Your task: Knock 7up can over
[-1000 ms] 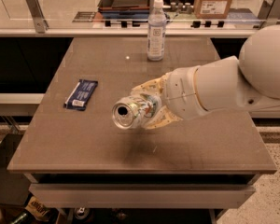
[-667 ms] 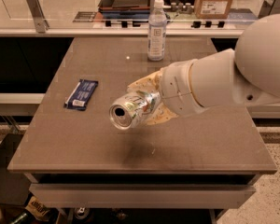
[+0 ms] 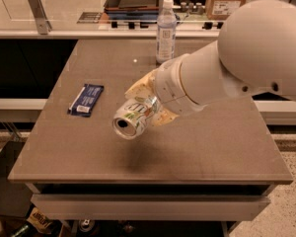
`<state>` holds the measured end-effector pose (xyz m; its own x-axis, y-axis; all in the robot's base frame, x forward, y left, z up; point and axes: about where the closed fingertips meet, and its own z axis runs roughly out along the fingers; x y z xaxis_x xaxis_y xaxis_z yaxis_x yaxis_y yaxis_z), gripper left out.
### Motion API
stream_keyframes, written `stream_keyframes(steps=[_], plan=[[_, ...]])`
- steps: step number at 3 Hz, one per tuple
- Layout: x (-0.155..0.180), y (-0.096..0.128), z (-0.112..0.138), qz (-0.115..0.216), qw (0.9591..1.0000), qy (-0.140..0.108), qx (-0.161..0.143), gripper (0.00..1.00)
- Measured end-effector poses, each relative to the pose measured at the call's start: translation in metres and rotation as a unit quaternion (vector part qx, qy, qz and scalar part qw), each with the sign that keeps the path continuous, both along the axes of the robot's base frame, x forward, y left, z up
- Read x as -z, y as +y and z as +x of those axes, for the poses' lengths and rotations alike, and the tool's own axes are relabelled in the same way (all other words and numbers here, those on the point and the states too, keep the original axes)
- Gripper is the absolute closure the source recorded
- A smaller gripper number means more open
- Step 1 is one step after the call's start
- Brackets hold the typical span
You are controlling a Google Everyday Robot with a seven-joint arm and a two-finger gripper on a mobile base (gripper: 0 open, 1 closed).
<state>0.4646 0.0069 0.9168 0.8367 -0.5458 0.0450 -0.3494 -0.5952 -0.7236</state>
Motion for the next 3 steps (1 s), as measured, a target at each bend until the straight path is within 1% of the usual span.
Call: stream_keyframes(steps=[1, 3], plan=[[0.009, 0.001, 0.003, -0.032, 0.9993, -0.002, -0.021, 1.0], [0.019, 0.0, 0.006, -0.071, 0.9964, -0.004, -0.046, 1.0]])
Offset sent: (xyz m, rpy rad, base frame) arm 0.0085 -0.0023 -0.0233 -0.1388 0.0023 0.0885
